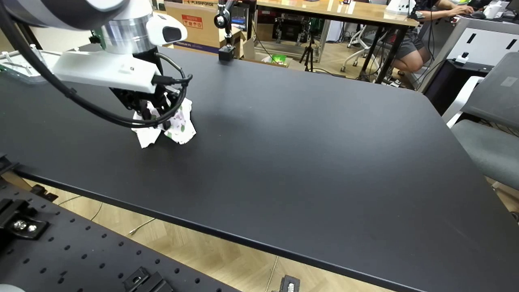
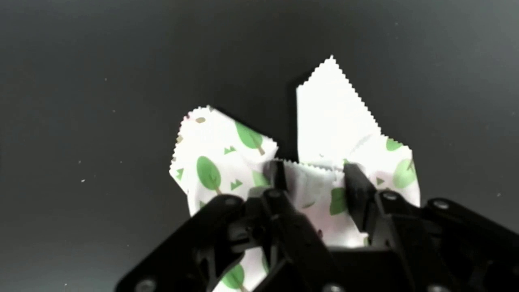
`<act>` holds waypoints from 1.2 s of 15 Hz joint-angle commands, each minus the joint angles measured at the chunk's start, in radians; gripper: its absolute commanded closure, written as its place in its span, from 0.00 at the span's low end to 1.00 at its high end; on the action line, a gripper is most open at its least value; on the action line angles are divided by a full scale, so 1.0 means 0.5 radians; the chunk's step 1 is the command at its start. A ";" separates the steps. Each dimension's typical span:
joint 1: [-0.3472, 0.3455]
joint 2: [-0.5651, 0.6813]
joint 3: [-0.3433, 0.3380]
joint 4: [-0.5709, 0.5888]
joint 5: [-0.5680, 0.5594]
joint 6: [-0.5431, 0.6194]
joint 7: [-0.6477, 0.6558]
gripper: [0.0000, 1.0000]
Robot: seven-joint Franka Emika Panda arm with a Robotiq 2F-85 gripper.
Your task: Pick up the the table cloth and hang it on the metallic arm
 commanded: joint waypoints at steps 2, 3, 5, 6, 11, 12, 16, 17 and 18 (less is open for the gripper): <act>0.013 -0.056 -0.059 0.010 -0.033 0.017 0.020 0.95; 0.016 -0.079 -0.074 0.017 -0.036 -0.004 0.021 0.99; 0.000 -0.165 -0.071 -0.014 -0.029 -0.037 0.023 1.00; -0.016 -0.205 -0.055 -0.017 -0.020 -0.067 0.022 1.00; -0.099 -0.418 0.066 0.114 0.160 -0.440 -0.061 0.99; -0.092 -0.467 0.067 0.184 0.236 -0.599 -0.119 0.99; -0.054 -0.558 -0.048 0.531 0.266 -1.247 -0.185 0.99; -0.054 -0.569 -0.066 0.640 0.252 -1.404 -0.166 0.99; -0.060 -0.547 -0.087 0.778 0.246 -1.559 -0.156 0.99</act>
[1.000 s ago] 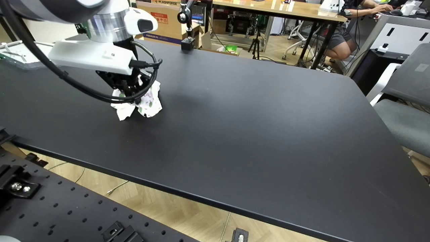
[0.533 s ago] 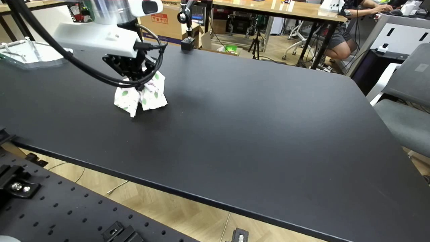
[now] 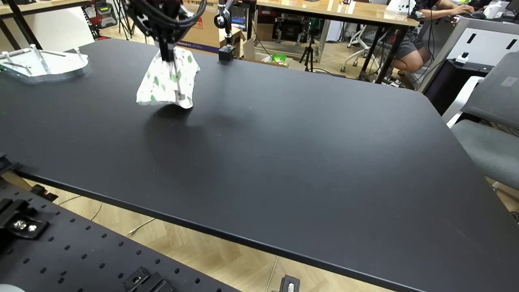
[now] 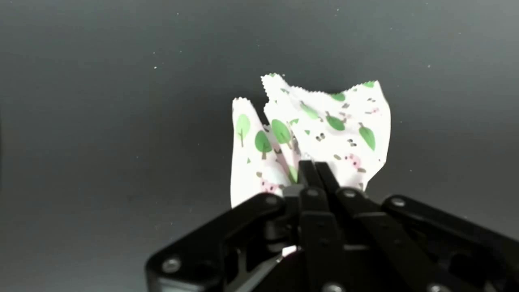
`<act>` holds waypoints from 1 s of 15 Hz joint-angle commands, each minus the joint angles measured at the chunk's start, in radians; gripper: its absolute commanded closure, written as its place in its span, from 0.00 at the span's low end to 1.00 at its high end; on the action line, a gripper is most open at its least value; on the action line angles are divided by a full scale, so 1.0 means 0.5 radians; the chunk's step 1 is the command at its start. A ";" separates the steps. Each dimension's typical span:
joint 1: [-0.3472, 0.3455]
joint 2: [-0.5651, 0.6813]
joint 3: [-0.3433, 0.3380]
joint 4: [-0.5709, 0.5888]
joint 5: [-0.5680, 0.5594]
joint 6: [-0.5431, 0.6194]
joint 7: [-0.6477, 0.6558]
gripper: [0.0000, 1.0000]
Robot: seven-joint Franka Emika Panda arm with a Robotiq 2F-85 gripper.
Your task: Pick up the the table cloth and hang it on the metallic arm
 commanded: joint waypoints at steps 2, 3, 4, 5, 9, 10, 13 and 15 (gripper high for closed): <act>-0.008 0.037 -0.100 0.589 -0.014 -0.672 0.046 0.99; -0.011 0.074 -0.114 0.722 -0.023 -0.785 0.060 0.99; -0.018 0.115 -0.128 0.846 -0.038 -0.859 0.080 0.99; -0.022 0.159 -0.139 0.969 -0.052 -0.932 0.096 0.99; -0.022 0.321 -0.156 1.369 -0.119 -1.116 0.117 0.99; -0.021 0.367 -0.161 1.456 -0.143 -1.126 0.132 0.99; -0.028 0.499 -0.179 1.680 -0.182 -1.152 0.174 0.99; -0.031 0.581 -0.197 1.815 -0.208 -1.159 0.204 0.99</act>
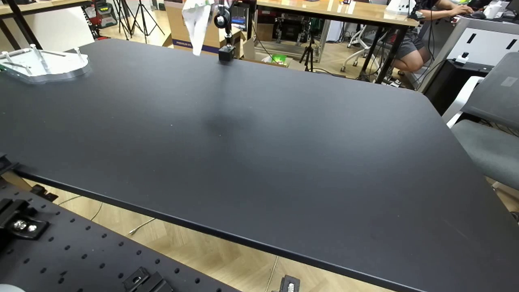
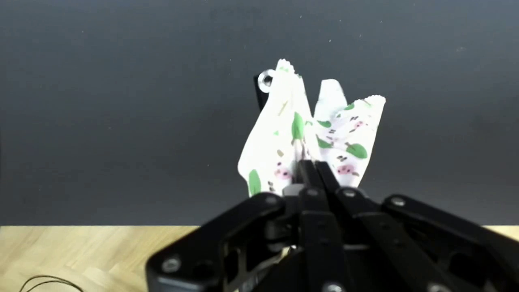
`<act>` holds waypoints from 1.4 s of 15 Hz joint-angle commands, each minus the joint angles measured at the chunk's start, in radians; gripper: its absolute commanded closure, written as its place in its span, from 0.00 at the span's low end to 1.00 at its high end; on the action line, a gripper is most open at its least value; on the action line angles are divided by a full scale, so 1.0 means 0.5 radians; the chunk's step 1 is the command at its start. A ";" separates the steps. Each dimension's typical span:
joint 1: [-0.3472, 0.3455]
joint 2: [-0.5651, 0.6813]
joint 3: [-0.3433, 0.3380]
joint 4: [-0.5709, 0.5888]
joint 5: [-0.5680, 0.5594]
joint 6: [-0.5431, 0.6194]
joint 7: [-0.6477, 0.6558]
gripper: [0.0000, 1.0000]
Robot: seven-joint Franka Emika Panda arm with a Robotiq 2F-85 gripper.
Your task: Pick up the the table cloth and hang it on the metallic arm
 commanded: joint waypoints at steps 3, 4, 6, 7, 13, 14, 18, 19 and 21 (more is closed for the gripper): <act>-0.006 0.250 -0.044 0.430 -0.078 -0.117 0.130 0.99; -0.006 0.262 -0.048 0.439 -0.083 -0.126 0.127 0.99; -0.005 0.272 -0.047 0.440 -0.073 -0.170 0.118 0.99; -0.002 0.269 -0.043 0.433 -0.069 -0.194 0.114 0.99; 0.019 0.163 -0.048 0.362 -0.118 -0.275 0.141 0.99; 0.018 0.134 -0.051 0.348 -0.129 -0.298 0.151 0.99; 0.015 0.022 -0.042 0.283 -0.151 -0.445 0.160 0.99; 0.016 0.000 -0.039 0.269 -0.148 -0.484 0.158 0.99; 0.017 -0.044 -0.037 0.228 -0.149 -0.520 0.162 0.99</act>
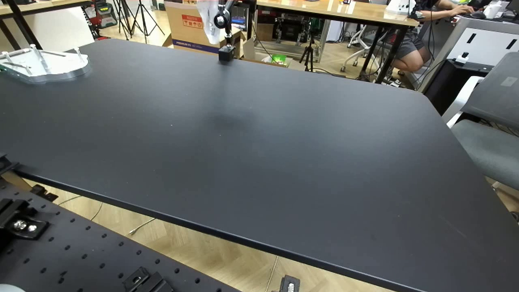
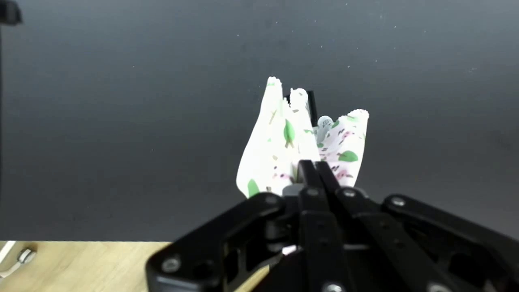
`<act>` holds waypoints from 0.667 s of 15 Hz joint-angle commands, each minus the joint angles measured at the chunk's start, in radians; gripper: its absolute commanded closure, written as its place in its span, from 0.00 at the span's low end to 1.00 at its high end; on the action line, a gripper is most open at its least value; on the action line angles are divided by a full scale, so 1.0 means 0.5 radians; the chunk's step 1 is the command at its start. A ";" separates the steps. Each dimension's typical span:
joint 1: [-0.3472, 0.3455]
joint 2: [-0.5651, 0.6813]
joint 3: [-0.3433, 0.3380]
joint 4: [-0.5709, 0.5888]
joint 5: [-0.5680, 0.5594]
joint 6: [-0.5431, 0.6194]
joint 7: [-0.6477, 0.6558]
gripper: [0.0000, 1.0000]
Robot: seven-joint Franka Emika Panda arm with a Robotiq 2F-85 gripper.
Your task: Pick up the the table cloth and hang it on the metallic arm
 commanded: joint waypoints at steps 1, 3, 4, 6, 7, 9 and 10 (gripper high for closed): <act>0.005 -0.128 0.001 -0.127 -0.021 -0.058 0.080 0.99; -0.007 -0.142 -0.004 -0.173 -0.007 -0.072 0.074 0.99; -0.011 -0.149 -0.007 -0.202 -0.005 -0.073 0.076 0.99; -0.022 -0.155 -0.011 -0.275 0.003 -0.073 0.066 0.99; -0.028 -0.157 -0.012 -0.317 0.013 -0.072 0.057 0.99; -0.037 -0.158 -0.012 -0.388 0.026 -0.060 0.043 0.99; -0.041 -0.157 -0.009 -0.415 0.040 -0.064 0.033 0.99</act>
